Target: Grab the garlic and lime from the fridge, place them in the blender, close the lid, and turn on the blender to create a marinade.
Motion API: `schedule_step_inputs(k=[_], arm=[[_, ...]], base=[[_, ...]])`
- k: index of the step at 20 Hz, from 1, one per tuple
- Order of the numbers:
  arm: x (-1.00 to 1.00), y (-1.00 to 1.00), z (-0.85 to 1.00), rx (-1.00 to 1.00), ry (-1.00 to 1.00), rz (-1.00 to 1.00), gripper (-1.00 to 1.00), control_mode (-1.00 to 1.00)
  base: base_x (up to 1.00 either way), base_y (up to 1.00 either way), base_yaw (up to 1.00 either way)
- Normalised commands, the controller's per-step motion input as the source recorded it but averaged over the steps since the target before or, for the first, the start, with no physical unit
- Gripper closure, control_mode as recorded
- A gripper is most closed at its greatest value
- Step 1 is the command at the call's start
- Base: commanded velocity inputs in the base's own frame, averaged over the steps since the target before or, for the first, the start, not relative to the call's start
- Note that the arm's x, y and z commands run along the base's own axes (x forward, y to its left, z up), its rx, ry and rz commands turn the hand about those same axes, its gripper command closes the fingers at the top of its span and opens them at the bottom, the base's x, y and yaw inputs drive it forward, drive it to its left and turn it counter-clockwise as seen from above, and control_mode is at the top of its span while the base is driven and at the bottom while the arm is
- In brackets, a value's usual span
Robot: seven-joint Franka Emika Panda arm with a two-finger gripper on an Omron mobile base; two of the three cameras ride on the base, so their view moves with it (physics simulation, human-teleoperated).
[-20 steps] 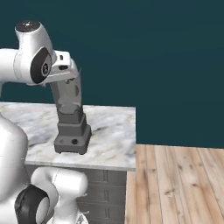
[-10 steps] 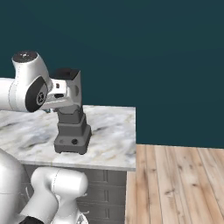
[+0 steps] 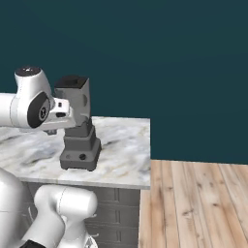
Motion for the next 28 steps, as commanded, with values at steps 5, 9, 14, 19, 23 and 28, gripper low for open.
schedule_step_inputs(k=[5, 9, 14, 19, 23, 28], arm=[[0.00, 0.48, -0.22, 0.00, 0.12, 0.00, 1.00, -1.00], [-0.04, 0.42, -0.14, 0.00, 0.12, 0.00, 1.00, -1.00], [-0.01, 0.26, -0.20, 0.00, 0.08, 0.00, 1.00, -1.00], [0.16, 0.01, -0.66, -0.02, 0.00, -0.07, 1.00, -1.00], [0.31, 0.00, -0.60, -0.02, 0.00, -0.12, 1.00, -1.00], [0.36, 0.00, -0.44, 0.00, -0.03, -0.12, 1.00, -1.00]], base=[[0.00, 0.00, 0.00], [0.00, 0.00, 0.00], [0.00, 0.00, 0.00], [0.00, 0.00, 0.00], [0.00, 0.00, 0.00], [0.00, 0.00, 0.00]])
